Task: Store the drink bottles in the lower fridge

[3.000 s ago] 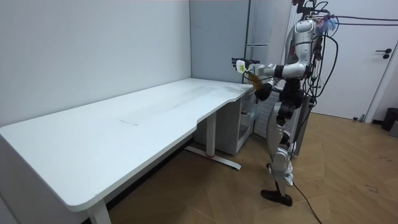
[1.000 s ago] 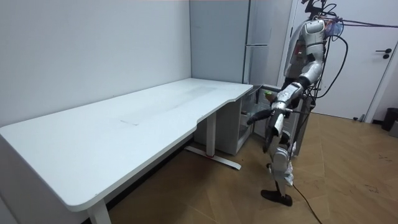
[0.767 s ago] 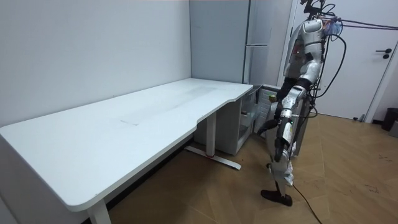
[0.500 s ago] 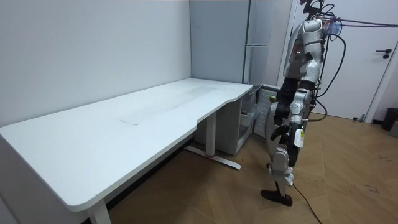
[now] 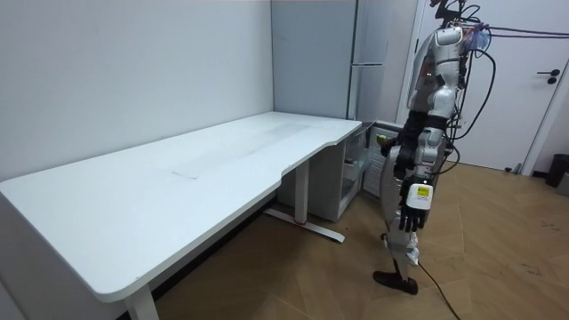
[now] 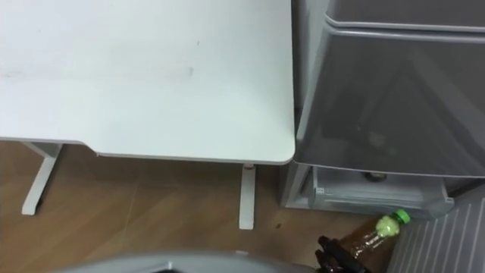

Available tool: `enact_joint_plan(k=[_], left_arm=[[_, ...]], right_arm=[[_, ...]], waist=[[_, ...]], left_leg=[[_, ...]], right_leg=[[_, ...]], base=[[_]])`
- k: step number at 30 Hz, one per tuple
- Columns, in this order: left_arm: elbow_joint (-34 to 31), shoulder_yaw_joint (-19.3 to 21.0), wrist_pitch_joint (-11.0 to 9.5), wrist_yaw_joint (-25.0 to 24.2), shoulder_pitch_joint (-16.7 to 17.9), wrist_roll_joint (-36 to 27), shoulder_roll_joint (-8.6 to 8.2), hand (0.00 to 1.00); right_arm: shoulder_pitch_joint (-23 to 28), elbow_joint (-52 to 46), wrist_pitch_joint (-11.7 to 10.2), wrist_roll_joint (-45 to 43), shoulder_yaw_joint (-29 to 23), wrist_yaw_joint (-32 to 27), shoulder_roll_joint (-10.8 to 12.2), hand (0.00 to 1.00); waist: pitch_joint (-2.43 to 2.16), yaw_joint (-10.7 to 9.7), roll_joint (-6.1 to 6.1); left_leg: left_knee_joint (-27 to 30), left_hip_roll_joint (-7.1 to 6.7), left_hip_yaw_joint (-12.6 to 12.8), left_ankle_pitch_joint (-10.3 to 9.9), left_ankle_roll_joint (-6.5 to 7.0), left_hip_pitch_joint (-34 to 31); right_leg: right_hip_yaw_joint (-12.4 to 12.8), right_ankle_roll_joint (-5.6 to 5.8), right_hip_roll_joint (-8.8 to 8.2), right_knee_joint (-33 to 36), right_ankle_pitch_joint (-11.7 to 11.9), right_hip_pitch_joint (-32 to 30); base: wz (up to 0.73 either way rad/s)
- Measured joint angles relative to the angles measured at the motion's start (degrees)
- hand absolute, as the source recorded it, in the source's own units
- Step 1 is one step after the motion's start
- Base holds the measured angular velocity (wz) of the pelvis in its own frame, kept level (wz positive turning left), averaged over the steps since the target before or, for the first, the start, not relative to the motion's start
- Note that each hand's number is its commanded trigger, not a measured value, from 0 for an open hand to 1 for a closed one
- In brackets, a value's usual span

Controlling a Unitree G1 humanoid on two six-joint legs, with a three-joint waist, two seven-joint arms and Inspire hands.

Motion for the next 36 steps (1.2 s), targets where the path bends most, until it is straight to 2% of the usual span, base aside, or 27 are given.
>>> enact_joint_plan(k=[4,7,12,16,23,26,27,28,29,35,36], left_arm=[[-0.98,-3.05,0.42,-3.09,-2.44,3.23,1.15,0.0],[-0.86,-4.52,1.0,-4.14,-5.43,3.82,1.7,0.0],[-0.67,-7.76,0.79,-5.72,-8.13,3.74,1.88,0.0],[-0.4,-8.64,0.67,-6.46,-9.07,3.66,2.69,0.0],[-0.48,-10.79,0.97,-8.42,-10.63,3.52,3.6,0.0],[-0.9,-11.17,1.36,-9.69,-10.7,3.56,4.16,0.0],[-1.05,-11.18,1.4,-9.94,-10.71,3.61,4.3,0.0],[-1.25,-11.17,1.49,-10.34,-10.71,3.69,4.43,0.0],[-1.43,-11.17,1.61,-10.6,-10.71,3.7,4.51,0.0],[-3.04,-12.93,2.16,-12.47,-10.6,3.76,5.64,0.0],[-3.04,-13.04,2.15,-12.55,-10.57,3.76,5.84,0.0]], right_arm=[[-5.94,0.07,-0.06,2.69,0.04,0.13,0.1,1.0],[-9.74,2.38,-0.12,7.73,0.54,0.42,-0.4,1.0],[-12.74,4.01,-0.09,11.75,1.66,0.4,-0.92,1.0],[-15.12,4.75,-0.11,11.67,1.66,0.4,-1.72,1.0],[-19.38,6.28,0.04,12.48,1.73,-0.07,-4.4,1.0],[-20.38,6.47,1.3,14.44,1.27,-0.75,-5.04,1.0],[-20.73,6.64,1.69,14.53,1.0,-0.93,-5.31,0.76],[-20.92,6.64,1.92,14.55,0.88,-0.93,-5.54,0.28],[-21.0,6.64,1.93,14.55,0.86,-0.93,-5.64,0.0],[-23.14,8.49,2.39,14.53,0.89,-0.89,-7.07,0.0],[-23.65,8.49,2.39,14.51,0.89,-0.89,-7.29,0.0]], waist=[[0.33,-1.27,-0.06],[0.66,-1.1,0.27],[0.69,-0.67,0.67],[1.13,-0.79,0.0],[1.0,-0.76,0.52],[0.95,-0.85,0.66],[0.95,-0.81,0.65],[0.95,-0.78,0.65],[0.95,-0.76,0.65],[0.98,-0.71,0.64],[0.98,-0.68,0.63]], left_leg=[[0.93,-0.07,-0.93,0.23,0.04,-2.9],[1.19,-0.06,-1.2,0.25,0.01,-4.93],[0.78,-0.01,-1.19,0.4,-0.06,-7.25],[0.42,-0.04,-1.12,0.55,-0.06,-9.15],[0.51,-0.04,-1.29,0.56,-0.06,-12.05],[0.34,-0.02,-1.29,0.57,-0.05,-12.06],[0.26,-0.03,-1.41,0.57,-0.05,-12.06],[0.05,-0.03,-1.44,0.57,-0.05,-12.06],[-0.04,-0.03,-1.45,0.57,-0.05,-12.07],[-0.43,-0.02,-1.9,0.59,-0.02,-12.12],[-0.41,-0.01,-2.56,0.63,0.05,-12.25]], right_leg=[[-0.87,-0.07,-0.03,-0.17,0.15,-2.11],[-1.05,-0.2,0.0,-0.04,0.24,-4.05],[-1.0,-0.24,0.0,0.84,0.26,-7.35],[-0.97,-0.3,0.0,0.9,0.31,-9.52],[-1.18,-0.32,-0.01,0.89,0.33,-12.39],[-1.18,-0.32,-0.01,0.92,0.33,-12.7],[-1.15,-0.32,-0.02,0.93,0.33,-12.88],[-1.15,-0.32,-0.01,0.98,0.33,-13.14],[-1.14,-0.32,-0.01,1.05,0.33,-13.34],[-1.2,-0.33,-0.02,2.77,0.32,-15.01],[-1.53,-0.33,-0.02,3.23,0.32,-15.31]], base=[[0.1],[0.06],[-0.02],[-0.01],[0.0],[-0.06],[-0.11],[-0.13],[-0.15],[-0.12],[-0.06]])
